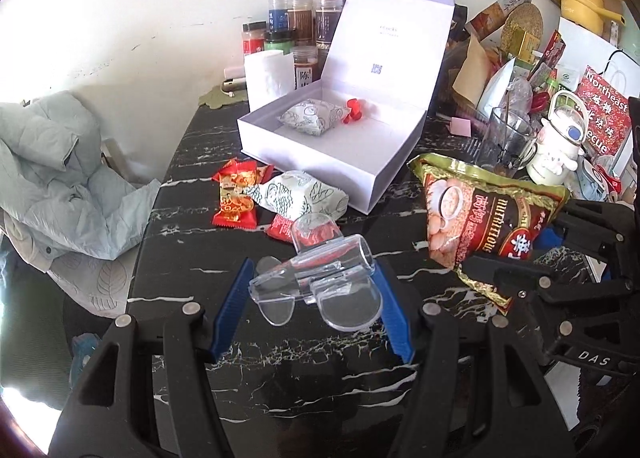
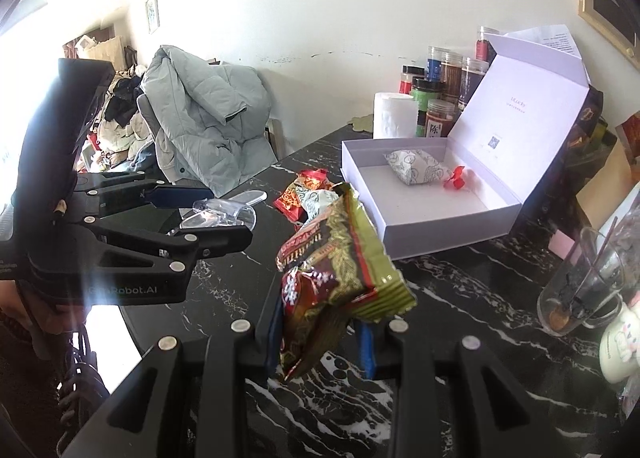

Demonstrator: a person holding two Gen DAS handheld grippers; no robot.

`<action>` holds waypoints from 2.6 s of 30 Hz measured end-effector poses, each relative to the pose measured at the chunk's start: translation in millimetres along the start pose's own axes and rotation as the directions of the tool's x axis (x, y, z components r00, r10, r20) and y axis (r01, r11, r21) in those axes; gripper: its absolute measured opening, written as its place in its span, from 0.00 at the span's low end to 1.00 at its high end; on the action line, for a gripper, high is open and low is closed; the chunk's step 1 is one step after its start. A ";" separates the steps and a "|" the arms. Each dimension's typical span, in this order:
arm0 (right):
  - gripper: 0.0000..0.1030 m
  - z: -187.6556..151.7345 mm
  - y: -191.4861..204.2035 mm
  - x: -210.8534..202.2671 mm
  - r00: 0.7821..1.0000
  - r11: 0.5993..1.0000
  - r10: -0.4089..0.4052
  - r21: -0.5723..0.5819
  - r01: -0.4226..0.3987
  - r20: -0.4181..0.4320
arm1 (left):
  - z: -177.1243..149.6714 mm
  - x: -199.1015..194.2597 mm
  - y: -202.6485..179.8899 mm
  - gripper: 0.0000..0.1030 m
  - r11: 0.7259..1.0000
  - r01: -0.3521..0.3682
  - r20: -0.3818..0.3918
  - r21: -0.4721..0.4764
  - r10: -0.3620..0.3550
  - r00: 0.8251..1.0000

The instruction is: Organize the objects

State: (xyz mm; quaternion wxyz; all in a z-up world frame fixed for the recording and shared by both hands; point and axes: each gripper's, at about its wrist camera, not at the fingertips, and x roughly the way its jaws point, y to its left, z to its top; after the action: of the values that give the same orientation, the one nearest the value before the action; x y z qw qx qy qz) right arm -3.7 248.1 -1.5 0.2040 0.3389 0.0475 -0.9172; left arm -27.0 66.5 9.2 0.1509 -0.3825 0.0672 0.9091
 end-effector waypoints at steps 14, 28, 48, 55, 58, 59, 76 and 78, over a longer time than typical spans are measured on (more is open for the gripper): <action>0.29 37.2 -27.8 -10.9 0.998 0.999 -0.049 -0.011 0.050 0.050 | 50.7 3.7 -15.7 0.58 0.998 0.046 0.053 0.053 -0.049 0.997; 0.29 71.5 -81.2 34.2 0.997 0.997 -0.073 0.034 0.072 0.037 | 97.5 65.9 -17.4 0.58 0.994 0.083 0.024 0.078 -0.085 0.996; 0.29 124.2 -146.5 113.6 0.995 0.993 -0.102 0.059 0.101 0.020 | 169.6 163.5 2.8 0.58 0.995 0.076 0.039 0.060 -0.079 0.996; 0.29 146.3 -162.9 128.3 0.993 0.991 -0.115 0.067 0.113 0.029 | 198.2 183.5 10.5 0.58 0.994 0.075 0.050 0.076 -0.079 0.996; 0.29 153.9 -170.4 135.2 0.992 0.991 -0.119 0.068 0.117 0.031 | 209.0 196.7 12.7 0.58 0.993 0.083 0.040 0.078 -0.086 0.995; 0.29 156.1 -173.2 138.5 0.992 0.990 -0.122 0.069 0.120 0.028 | 211.6 201.6 13.1 0.58 0.993 0.084 0.033 0.080 -0.087 0.996; 0.29 140.3 -211.0 176.4 0.977 0.973 -0.185 0.122 0.197 -0.107 | 213.3 260.8 -8.5 0.58 0.979 0.153 -0.110 0.135 -0.139 0.984; 0.29 137.3 -211.3 179.2 0.973 0.971 -0.194 0.119 0.208 -0.123 | 209.2 265.1 -13.2 0.58 0.976 0.164 -0.131 0.140 -0.146 0.980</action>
State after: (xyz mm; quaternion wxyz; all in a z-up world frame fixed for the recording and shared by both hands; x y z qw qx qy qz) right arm -295.3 348.6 -22.0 0.0842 0.3952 0.0325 -0.9141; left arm -339.4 187.7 -34.5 0.2456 -0.4281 0.1141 0.8622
